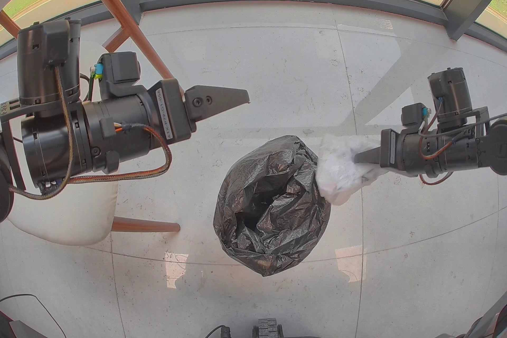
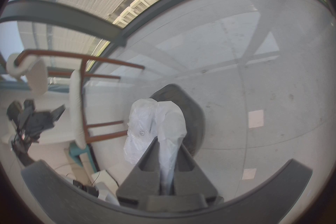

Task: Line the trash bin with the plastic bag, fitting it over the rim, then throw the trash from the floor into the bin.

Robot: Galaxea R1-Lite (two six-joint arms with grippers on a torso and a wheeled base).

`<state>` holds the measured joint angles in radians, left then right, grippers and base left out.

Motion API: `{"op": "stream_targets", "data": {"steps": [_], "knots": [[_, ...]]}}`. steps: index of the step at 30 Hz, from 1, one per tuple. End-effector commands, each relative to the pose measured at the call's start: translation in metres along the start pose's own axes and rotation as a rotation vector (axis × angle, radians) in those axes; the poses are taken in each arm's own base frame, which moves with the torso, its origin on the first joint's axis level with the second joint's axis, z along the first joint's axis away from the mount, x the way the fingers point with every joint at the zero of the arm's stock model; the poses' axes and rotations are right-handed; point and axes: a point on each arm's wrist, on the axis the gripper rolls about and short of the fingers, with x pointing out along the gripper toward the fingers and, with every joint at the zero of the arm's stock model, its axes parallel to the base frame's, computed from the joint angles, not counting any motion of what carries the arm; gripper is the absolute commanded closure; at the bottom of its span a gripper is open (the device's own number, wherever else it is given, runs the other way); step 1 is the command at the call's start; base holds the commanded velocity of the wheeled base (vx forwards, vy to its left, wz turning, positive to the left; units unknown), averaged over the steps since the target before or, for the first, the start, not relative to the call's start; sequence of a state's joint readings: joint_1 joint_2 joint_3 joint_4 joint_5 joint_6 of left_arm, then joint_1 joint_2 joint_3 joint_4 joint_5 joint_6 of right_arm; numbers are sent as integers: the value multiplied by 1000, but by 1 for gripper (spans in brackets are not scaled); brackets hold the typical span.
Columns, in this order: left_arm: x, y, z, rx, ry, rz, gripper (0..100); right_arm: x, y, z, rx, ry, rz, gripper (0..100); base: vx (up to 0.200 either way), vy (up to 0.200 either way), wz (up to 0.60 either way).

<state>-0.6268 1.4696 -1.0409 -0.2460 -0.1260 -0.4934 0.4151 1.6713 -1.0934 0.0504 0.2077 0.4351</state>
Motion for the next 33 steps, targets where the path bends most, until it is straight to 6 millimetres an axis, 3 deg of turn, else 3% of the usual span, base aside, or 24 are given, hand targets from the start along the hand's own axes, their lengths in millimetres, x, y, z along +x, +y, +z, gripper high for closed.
{"op": "stream_targets", "data": {"steps": [1,6,10,11,14,21,22,24,29,30,32,33], "knots": [[2,-2,3,2,-27,-18,0,15,42,-24,-98,72,104,100,0,0,0],[2,-2,4,4,-36,-30,0,51,53,-33,-135,77,78,100,0,0,0],[1,-2,3,4,-33,-29,0,61,56,-32,-148,83,78,100,0,0,0],[1,-2,3,4,-33,-29,0,63,56,-33,-149,85,77,0,0,0,0],[-1,-2,3,4,-37,-31,0,56,55,-27,-130,50,60,0,0,0,0],[-7,2,-7,2,-9,-23,0,4,29,-7,-40,-84,0,0,0,0,0],[-17,1,-8,4,-12,-40,0,-19,17,-3,4,-139,-24,0,0,0,0],[-28,-1,-7,8,-25,-66,0,-41,5,-2,40,-187,-50,0,0,0,0],[-71,3,-10,15,-141,-107,0,-117,-35,-31,127,-356,-167,0,0,0,0],[-73,5,-10,15,-153,-101,0,-119,-37,-34,132,-361,-177,0,0,0,0],[-105,16,-8,25,-249,-63,0,-150,-47,-60,161,-442,-226,0,0,0,0],[-107,18,-9,27,-254,-57,0,-155,-47,-64,164,-457,-231,0,0,0,0]]}}
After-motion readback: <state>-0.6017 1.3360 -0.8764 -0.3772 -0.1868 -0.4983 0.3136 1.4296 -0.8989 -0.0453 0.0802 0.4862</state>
